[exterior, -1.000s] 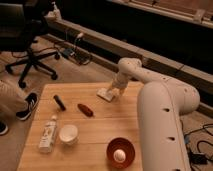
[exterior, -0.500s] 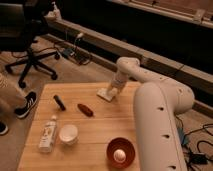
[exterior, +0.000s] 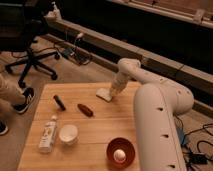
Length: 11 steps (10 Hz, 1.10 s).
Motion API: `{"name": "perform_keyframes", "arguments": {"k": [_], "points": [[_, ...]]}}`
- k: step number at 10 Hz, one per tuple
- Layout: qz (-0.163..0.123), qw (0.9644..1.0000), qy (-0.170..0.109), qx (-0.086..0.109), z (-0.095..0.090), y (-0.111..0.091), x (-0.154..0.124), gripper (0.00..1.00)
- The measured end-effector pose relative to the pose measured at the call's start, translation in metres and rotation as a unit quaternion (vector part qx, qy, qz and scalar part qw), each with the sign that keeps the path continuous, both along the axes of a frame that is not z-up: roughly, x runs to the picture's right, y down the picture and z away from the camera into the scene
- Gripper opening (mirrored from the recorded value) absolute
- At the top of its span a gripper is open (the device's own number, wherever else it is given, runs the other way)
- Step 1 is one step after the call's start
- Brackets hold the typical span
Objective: Wipe the white sponge on the table
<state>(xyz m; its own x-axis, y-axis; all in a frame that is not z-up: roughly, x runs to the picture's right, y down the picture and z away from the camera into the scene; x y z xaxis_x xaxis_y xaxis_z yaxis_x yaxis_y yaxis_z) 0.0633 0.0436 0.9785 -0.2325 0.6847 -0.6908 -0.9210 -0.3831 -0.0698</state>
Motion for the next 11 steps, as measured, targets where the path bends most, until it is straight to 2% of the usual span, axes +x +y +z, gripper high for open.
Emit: {"name": "perform_keyframes", "arguments": {"k": [4, 7, 8, 11], "points": [[-0.025, 0.9996, 0.003, -0.013, 0.003, 0.006, -0.006, 0.00], [-0.057, 0.9981, 0.010, -0.018, 0.006, 0.004, -0.013, 0.00], [-0.064, 0.9977, 0.011, -0.019, 0.007, 0.001, -0.016, 0.00], [-0.101, 0.9948, 0.004, -0.010, 0.016, -0.019, -0.051, 0.00]]}}
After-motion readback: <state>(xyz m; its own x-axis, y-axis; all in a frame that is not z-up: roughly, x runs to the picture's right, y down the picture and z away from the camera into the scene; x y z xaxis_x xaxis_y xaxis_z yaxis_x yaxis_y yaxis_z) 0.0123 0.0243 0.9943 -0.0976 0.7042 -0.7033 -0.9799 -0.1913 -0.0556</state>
